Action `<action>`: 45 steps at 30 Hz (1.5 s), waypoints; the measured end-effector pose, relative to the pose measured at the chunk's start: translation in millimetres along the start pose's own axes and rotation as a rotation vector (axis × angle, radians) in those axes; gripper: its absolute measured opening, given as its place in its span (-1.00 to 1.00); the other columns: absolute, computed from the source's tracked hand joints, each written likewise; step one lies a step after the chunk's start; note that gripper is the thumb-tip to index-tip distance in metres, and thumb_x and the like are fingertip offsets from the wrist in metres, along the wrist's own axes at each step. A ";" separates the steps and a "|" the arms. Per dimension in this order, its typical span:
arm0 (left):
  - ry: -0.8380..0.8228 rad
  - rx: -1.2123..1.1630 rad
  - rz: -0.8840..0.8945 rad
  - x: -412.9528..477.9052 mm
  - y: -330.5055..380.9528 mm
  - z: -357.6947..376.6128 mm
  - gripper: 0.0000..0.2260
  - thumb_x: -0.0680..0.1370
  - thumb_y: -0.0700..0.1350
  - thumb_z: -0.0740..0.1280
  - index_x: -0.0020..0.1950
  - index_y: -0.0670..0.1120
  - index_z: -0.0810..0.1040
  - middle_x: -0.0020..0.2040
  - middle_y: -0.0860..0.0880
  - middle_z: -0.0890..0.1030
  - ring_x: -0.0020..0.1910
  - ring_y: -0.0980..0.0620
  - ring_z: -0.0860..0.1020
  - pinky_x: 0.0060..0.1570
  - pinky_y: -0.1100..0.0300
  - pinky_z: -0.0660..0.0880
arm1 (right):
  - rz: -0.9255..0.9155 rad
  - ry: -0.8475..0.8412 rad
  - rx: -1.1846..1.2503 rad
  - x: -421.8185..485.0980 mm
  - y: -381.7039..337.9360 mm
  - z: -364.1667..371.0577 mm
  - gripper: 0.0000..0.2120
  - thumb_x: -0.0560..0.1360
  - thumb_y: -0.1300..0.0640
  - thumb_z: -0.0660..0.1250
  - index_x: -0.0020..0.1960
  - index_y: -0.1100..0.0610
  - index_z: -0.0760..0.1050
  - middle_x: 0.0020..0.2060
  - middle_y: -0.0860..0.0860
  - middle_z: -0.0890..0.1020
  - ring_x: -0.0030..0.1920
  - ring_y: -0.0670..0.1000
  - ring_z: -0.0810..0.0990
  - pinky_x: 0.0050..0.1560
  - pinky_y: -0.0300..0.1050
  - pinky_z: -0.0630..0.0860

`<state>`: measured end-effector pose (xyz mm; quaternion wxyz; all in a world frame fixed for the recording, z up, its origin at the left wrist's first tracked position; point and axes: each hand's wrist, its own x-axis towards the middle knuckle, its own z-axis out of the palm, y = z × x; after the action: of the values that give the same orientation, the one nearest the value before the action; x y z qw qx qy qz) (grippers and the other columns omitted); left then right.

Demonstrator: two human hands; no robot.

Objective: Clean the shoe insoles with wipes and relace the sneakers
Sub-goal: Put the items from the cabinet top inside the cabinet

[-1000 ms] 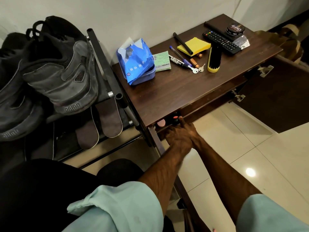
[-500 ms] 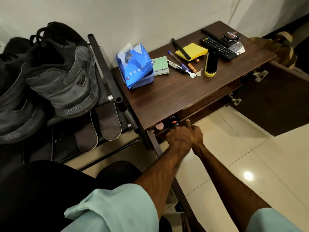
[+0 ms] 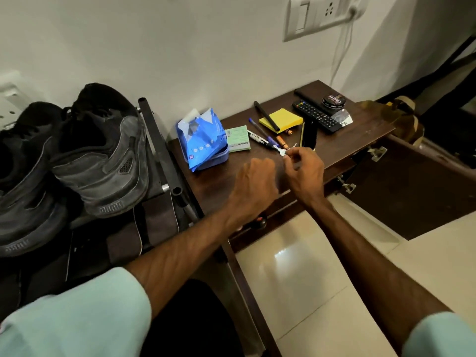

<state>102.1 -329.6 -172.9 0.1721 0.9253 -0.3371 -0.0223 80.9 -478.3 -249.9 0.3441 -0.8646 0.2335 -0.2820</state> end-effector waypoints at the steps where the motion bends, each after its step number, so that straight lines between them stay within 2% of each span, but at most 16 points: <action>1: -0.015 -0.014 0.006 0.8 -4.6 -0.8 -0.86 0.59 -0.12 0.33 0.11 -0.11 0.59 0.07 -0.13 0.61 0.08 -0.13 0.59 0.02 0.02 0.53 | -0.039 -0.031 -0.052 12.5 -0.3 5.9 -0.80 0.56 0.17 0.38 0.16 0.19 0.61 0.05 0.10 0.64 0.03 0.01 0.58 0.13 -0.05 0.53; 3: -0.020 -0.027 -0.019 4.4 -16.9 1.8 -0.85 0.59 -0.14 0.32 0.15 -0.10 0.58 0.11 -0.11 0.60 0.12 -0.10 0.57 0.05 0.07 0.49 | -0.112 -0.084 -0.174 32.4 -2.7 18.3 -0.77 0.53 0.16 0.39 0.17 0.19 0.62 0.07 0.13 0.63 0.12 0.14 0.57 0.15 0.04 0.49; 9: -0.044 -0.123 -0.082 22.4 -8.9 8.0 -0.79 0.56 -0.12 0.37 0.19 -0.08 0.57 0.17 -0.12 0.58 0.16 -0.14 0.57 -0.02 0.08 0.46 | -0.154 -0.229 -0.507 64.6 -18.0 42.3 -0.74 0.58 0.04 0.37 0.15 0.20 0.60 0.13 0.19 0.53 0.24 0.19 0.44 0.09 0.04 0.45; 15: -0.039 -0.130 -0.155 44.9 -28.6 11.5 -0.81 0.53 -0.09 0.42 0.13 -0.08 0.61 0.06 -0.05 0.64 0.06 -0.04 0.61 0.02 0.07 0.60 | -0.098 -0.237 -0.548 73.3 -21.8 49.9 -0.72 0.55 0.01 0.39 0.06 0.24 0.59 0.07 0.21 0.56 0.19 0.22 0.49 0.00 0.05 0.46; 17: 0.001 -0.238 -0.230 54.7 -36.1 14.5 -0.84 0.54 -0.06 0.42 0.06 -0.10 0.63 0.01 -0.06 0.65 0.00 -0.02 0.62 0.00 0.02 0.63 | -0.048 -0.201 -0.498 70.9 -23.0 44.3 -0.75 0.50 0.01 0.39 -0.03 0.21 0.61 -0.03 0.18 0.62 0.07 0.21 0.56 -0.11 -0.01 0.43; 19: 0.019 -0.387 -0.345 62.9 -41.1 15.9 -0.82 0.54 -0.03 0.41 -0.02 -0.14 0.66 -0.06 -0.08 0.68 -0.08 -0.01 0.66 -0.01 0.03 0.65 | 0.042 -0.152 -0.404 63.4 -27.1 34.4 -0.78 0.47 -0.01 0.40 -0.12 0.16 0.65 -0.16 0.12 0.68 -0.09 0.16 0.63 -0.16 -0.03 0.55; 21: 0.000 -0.612 -0.464 69.0 -41.8 15.9 -0.77 0.56 -0.02 0.40 -0.09 -0.19 0.68 -0.18 -0.10 0.71 -0.26 0.00 0.69 -0.06 0.04 0.68 | 0.124 -0.092 -0.268 49.5 -33.0 22.8 -0.79 0.45 -0.02 0.44 -0.16 0.13 0.67 -0.25 0.05 0.69 -0.19 0.09 0.66 -0.15 0.01 0.62; 23: -0.042 -0.880 -0.579 71.7 -37.1 14.8 -0.76 0.57 -0.02 0.42 -0.06 -0.21 0.67 -0.15 -0.14 0.72 -0.34 0.02 0.68 -0.17 0.03 0.69 | 0.157 -0.071 -0.129 31.6 -39.3 14.8 -0.80 0.46 -0.05 0.48 -0.15 0.08 0.70 -0.32 -0.06 0.67 -0.27 -0.02 0.66 -0.20 -0.03 0.62; 25: -0.035 -1.025 -0.651 72.3 -34.0 15.1 -0.76 0.56 -0.03 0.44 0.02 -0.22 0.66 -0.06 -0.14 0.71 -0.28 0.02 0.69 -0.23 0.03 0.69 | 0.129 -0.145 0.014 15.4 -44.6 9.8 -0.88 0.50 0.02 0.49 -0.09 0.07 0.71 -0.34 -0.10 0.68 -0.33 -0.12 0.67 -0.25 -0.11 0.64; 28: 0.012 -1.009 -0.665 72.8 -35.4 19.3 -0.75 0.56 -0.05 0.45 0.08 -0.23 0.66 0.01 -0.14 0.70 -0.27 0.02 0.68 -0.30 0.13 0.67 | 0.048 -0.284 0.106 11.1 -45.2 -1.1 -0.95 0.53 0.12 0.48 -0.03 0.07 0.71 -0.30 -0.11 0.69 -0.34 -0.21 0.64 -0.33 -0.32 0.54; 30: 0.038 -0.973 -0.647 71.8 -37.3 19.1 -0.75 0.58 -0.06 0.43 0.10 -0.23 0.65 0.02 -0.14 0.70 -0.41 0.11 0.61 -0.47 0.30 0.55 | 0.008 -0.395 0.080 21.7 -38.6 -8.1 -0.87 0.59 0.04 0.41 -0.03 0.06 0.72 -0.26 -0.07 0.71 -0.27 -0.11 0.65 -0.24 -0.18 0.58; 31: 0.056 -0.949 -0.628 71.9 -38.5 18.8 -0.75 0.58 -0.06 0.43 0.11 -0.23 0.66 0.03 -0.14 0.69 -0.38 0.10 0.61 -0.47 0.32 0.53 | 0.025 -0.404 0.051 29.5 -34.8 -9.4 -0.81 0.61 0.01 0.37 -0.04 0.07 0.72 -0.22 -0.05 0.72 -0.22 -0.06 0.66 -0.14 -0.07 0.60; 33: 0.078 -0.912 -0.611 73.0 -41.6 20.6 -0.74 0.58 -0.04 0.43 0.11 -0.22 0.67 0.08 -0.15 0.69 -0.11 -0.05 0.69 -0.26 0.23 0.61 | 0.084 -0.301 -0.062 47.1 -26.4 -5.6 -0.81 0.61 0.02 0.38 -0.01 0.08 0.72 -0.12 -0.01 0.73 -0.13 -0.01 0.66 -0.03 0.03 0.61; 35: 0.075 -0.916 -0.616 71.3 -41.6 22.4 -0.74 0.56 -0.03 0.44 0.07 -0.22 0.68 0.08 -0.16 0.69 0.07 -0.15 0.67 -0.10 0.10 0.61 | 0.100 -0.236 -0.235 63.7 -25.4 6.6 -0.83 0.56 0.01 0.42 0.04 0.06 0.72 -0.07 0.04 0.73 -0.08 0.04 0.66 -0.04 0.02 0.61; 41: 0.068 -0.892 -0.551 61.8 -40.4 30.5 -0.70 0.54 -0.02 0.47 -0.26 -0.22 0.64 -0.04 -0.19 0.71 0.04 -0.22 0.67 -0.10 0.01 0.61 | 0.068 -0.332 -0.649 89.6 -43.7 40.9 -0.65 0.58 0.03 0.38 0.24 0.23 0.48 0.20 0.23 0.57 0.20 0.28 0.57 0.12 0.09 0.51; 45: 0.034 -0.866 -0.509 57.8 -41.2 25.5 -0.68 0.56 0.00 0.45 -0.15 -0.28 0.66 -0.08 -0.13 0.70 0.00 -0.10 0.67 -0.03 0.00 0.65 | 0.064 -0.363 -0.667 98.5 -49.1 39.3 -0.59 0.53 0.04 0.42 0.27 0.24 0.44 0.22 0.22 0.53 0.22 0.27 0.56 0.11 0.07 0.50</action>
<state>168.1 -344.4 -206.2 0.5347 0.8222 -0.0576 -0.1864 188.7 -486.9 -205.8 0.0881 -0.9573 0.2746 -0.0218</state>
